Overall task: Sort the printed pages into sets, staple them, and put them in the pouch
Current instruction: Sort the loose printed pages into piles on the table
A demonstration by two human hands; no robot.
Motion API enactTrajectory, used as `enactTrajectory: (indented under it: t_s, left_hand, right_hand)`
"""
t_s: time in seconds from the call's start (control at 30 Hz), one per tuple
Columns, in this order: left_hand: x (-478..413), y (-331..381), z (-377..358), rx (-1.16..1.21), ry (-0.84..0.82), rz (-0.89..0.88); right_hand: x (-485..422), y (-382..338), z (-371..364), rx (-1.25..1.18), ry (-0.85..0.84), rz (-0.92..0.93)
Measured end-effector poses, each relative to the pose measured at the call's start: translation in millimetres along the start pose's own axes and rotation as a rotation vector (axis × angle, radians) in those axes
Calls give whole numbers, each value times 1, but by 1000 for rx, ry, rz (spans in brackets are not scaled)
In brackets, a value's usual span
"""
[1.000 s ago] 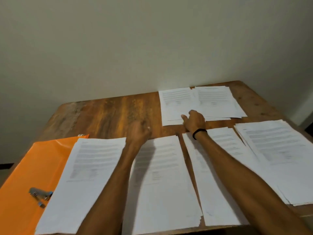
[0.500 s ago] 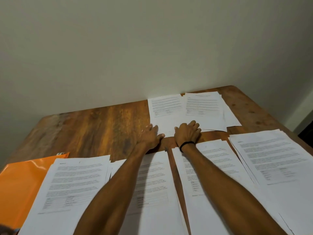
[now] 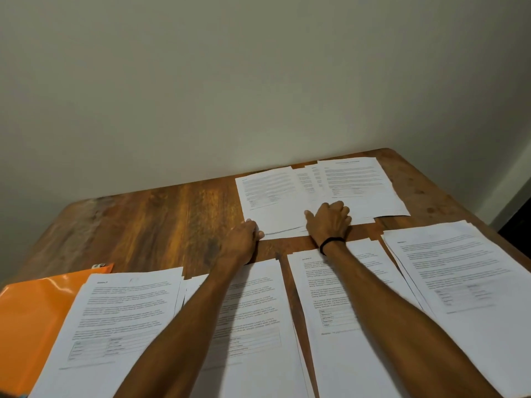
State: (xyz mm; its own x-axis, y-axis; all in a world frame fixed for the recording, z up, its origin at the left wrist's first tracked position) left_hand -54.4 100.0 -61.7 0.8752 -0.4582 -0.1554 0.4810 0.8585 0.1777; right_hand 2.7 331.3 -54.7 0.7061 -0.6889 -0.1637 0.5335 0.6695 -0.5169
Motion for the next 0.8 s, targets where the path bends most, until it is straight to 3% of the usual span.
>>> enactTrajectory:
  t_s: [0.13, 0.27, 0.4, 0.53, 0.6, 0.73, 0.8]
  left_hand:
    - [17, -7, 2, 3, 29, 50]
    - [18, -20, -4, 315, 8, 72]
    - [17, -32, 4, 511, -39, 219]
    - [16, -47, 13, 1092, -5, 455]
    - [13, -51, 16, 1288, -47, 534]
    - [14, -58, 25, 1313, -48, 613]
    - [19, -68, 24, 1330, -23, 654]
  right_hand:
    - [11, -24, -23, 1, -133, 12]
    - [27, -47, -37, -7, -173, 13]
    - [45, -71, -32, -421, -166, 100]
    - [74, -106, -12, -863, -148, 320]
    - [84, -116, -7, -1005, -184, 269]
    - [90, -119, -18, -1211, -450, 66]
    - [85, -115, -19, -1210, -486, 1]
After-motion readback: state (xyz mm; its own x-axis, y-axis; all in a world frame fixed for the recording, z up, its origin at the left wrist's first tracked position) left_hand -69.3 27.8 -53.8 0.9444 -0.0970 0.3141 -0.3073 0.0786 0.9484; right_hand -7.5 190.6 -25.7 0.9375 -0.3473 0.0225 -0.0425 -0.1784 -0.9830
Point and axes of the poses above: each hand's wrist, its own x-axis away from the middle knuckle, its own z-axis out of the back of the hand, y = z × x, the point moved 4 cm from there along -x, towards the middle knuckle, and after that the axes turned 10 degrees about -x, right-handed, at the moved point
